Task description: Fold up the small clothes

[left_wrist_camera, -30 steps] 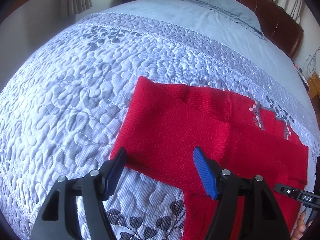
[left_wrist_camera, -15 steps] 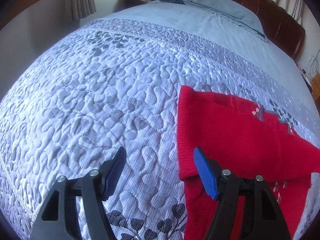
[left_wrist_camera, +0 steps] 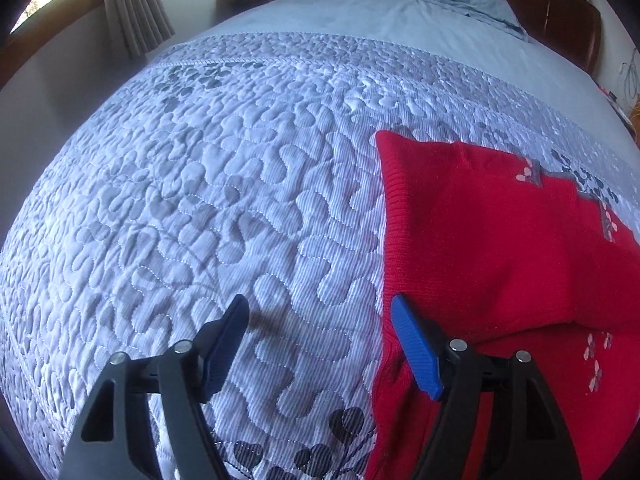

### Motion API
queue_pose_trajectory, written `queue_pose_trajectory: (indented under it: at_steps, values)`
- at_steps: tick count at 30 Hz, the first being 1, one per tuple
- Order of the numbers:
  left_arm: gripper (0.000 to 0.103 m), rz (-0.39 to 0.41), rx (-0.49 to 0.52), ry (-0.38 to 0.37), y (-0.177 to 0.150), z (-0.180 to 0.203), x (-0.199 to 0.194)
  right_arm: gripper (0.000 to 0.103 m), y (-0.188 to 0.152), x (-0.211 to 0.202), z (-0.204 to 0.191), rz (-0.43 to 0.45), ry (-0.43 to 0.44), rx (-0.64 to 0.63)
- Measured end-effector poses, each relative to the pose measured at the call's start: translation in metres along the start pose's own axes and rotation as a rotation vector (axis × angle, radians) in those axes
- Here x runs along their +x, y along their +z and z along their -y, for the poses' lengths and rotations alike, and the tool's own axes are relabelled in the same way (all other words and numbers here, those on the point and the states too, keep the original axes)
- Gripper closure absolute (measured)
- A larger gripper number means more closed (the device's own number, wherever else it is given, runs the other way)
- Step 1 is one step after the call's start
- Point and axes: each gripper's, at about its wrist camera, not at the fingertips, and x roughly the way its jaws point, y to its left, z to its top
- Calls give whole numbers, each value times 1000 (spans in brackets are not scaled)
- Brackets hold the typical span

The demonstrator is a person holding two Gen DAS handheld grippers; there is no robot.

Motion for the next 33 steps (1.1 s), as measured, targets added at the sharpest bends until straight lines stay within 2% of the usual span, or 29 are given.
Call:
queue_pose_trajectory:
  at_steps: [2,4,6,8,10,11,14,15,18,19,21,25,26,28,29,30,32,33]
  values:
    - [29,1,5,5,-1,2,0,53,9,3,4,-10,4,29]
    - [29,2,8,7,-2,3,1,61,18,6,8,-15,10,54]
    - [27,4,16,14,-2,4,2,98,25,9,4,-27,37,36]
    - [26,3,15,16,-3,4,3,98,24,4,-9,-5,50,-2]
    - [26,2,11,14,-3,4,4,98,24,-7,-20,61,21,-66]
    - [26,2,12,15,-3,4,4,98,24,-6,-20,68,-8,-67]
    - [26,5,23,23,-3,6,4,82,24,8,-2,26,-161,-24]
    - [26,5,27,25,-3,6,3,84,23,12,3,18,-182,-27]
    - [26,1,22,11,0,6,-2,80,14,3,13,29,-101,15]
    - [26,7,16,-7,2,5,-7,72,11,-1,14,28,-82,23]
    - [26,29,10,-54,6,8,-19,66,6,-8,11,22,-54,16]
    - [26,31,44,-127,5,26,-27,63,-4,3,3,-81,-52,19]
    - [26,25,57,-126,3,30,-24,64,-5,8,4,-103,-50,26]
    - [26,0,91,-91,-3,40,-13,76,-10,10,5,-110,-63,24]
    - [26,-12,101,-77,-6,42,-8,91,-12,9,3,-109,-70,16]
    - [25,-21,107,-70,-10,43,-2,96,-13,7,5,-108,-63,14]
    - [19,-26,105,-65,-13,40,5,98,-13,-1,5,-93,-50,16]
    - [15,-29,99,-63,-13,37,7,98,-12,-6,4,-79,-92,6]
